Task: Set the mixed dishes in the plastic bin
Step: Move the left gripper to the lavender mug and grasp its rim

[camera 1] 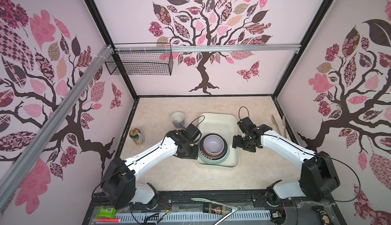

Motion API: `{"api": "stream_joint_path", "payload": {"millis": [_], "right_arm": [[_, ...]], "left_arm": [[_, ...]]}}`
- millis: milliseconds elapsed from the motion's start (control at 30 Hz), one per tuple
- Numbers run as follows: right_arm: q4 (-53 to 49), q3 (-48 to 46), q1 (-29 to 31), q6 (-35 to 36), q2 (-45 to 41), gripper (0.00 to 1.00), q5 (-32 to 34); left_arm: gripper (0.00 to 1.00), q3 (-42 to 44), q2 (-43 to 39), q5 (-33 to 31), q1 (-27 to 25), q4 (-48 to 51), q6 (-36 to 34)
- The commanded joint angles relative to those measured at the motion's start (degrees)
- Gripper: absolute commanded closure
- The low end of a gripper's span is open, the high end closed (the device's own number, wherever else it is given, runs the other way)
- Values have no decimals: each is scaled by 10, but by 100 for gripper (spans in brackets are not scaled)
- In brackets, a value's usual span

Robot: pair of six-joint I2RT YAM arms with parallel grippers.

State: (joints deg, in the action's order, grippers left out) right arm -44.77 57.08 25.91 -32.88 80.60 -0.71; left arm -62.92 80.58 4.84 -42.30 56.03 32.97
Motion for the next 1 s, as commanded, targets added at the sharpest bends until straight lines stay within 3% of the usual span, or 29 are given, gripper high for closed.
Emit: {"api": "stream_joint_path", "payload": {"millis": [0,167,267,367,600,967], "right_arm": [[-54,42,1,11,-21,1,40],[-78,78,-1,23,-13,0,55],[-86,91,-1,27,-13,0,58],[-80,97,-1,32,-20,1,40],[-83,113,-1,51,-31,0,22],[-67,81,-3,54,-30,0,6]], "left_arm": [[41,-88,-9,-41,25,48,-34],[31,-163,19,-37,147,53,-71],[31,-204,72,-19,230,43,-85],[33,-241,136,-16,281,22,-85],[33,-347,271,-22,321,22,-82],[34,-443,401,22,355,26,-72]]}}
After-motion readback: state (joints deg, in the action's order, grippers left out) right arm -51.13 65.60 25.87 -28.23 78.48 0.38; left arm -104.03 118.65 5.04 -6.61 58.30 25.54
